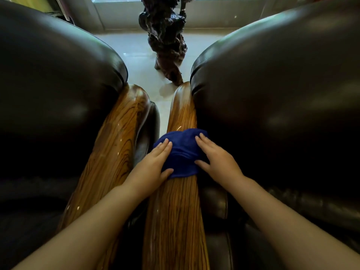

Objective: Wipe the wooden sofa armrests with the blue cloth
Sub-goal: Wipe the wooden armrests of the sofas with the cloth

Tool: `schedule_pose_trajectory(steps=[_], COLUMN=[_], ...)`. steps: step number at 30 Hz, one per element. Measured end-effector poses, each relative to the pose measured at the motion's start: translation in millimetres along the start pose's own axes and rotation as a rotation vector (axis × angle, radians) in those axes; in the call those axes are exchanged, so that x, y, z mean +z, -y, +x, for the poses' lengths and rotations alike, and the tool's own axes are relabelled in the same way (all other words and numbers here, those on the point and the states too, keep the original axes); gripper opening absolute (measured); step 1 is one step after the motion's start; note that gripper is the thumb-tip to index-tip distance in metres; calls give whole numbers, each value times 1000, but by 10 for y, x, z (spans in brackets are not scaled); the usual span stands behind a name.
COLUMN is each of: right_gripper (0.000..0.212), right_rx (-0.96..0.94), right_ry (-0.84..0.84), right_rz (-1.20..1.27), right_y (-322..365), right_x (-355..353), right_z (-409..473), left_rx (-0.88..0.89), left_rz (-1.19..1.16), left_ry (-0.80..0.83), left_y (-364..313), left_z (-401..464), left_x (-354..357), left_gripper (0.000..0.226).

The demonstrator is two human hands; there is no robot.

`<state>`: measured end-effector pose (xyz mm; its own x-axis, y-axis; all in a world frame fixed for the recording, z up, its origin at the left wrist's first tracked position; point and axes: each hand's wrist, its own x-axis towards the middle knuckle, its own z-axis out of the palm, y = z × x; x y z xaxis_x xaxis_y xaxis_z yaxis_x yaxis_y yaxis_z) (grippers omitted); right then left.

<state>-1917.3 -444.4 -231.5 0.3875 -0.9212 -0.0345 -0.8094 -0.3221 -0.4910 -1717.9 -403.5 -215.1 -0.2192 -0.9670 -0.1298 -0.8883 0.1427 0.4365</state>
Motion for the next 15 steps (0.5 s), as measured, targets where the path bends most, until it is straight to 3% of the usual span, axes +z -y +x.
schedule_pose_trajectory(steps=[5, 10, 15], right_gripper=[72, 58, 53], right_rx=[49, -15, -13], right_ry=[114, -52, -95], right_rz=[-60, -8, -54], right_y=[72, 114, 116], right_x=[-285, -364, -193], right_z=[300, 305, 338], left_rx=[-71, -39, -89], left_rz=[14, -112, -204], left_ry=[91, -61, -163], left_y=[-73, -102, -79], left_z=[295, 350, 391], left_x=[-302, -332, -211], left_gripper=[74, 61, 50])
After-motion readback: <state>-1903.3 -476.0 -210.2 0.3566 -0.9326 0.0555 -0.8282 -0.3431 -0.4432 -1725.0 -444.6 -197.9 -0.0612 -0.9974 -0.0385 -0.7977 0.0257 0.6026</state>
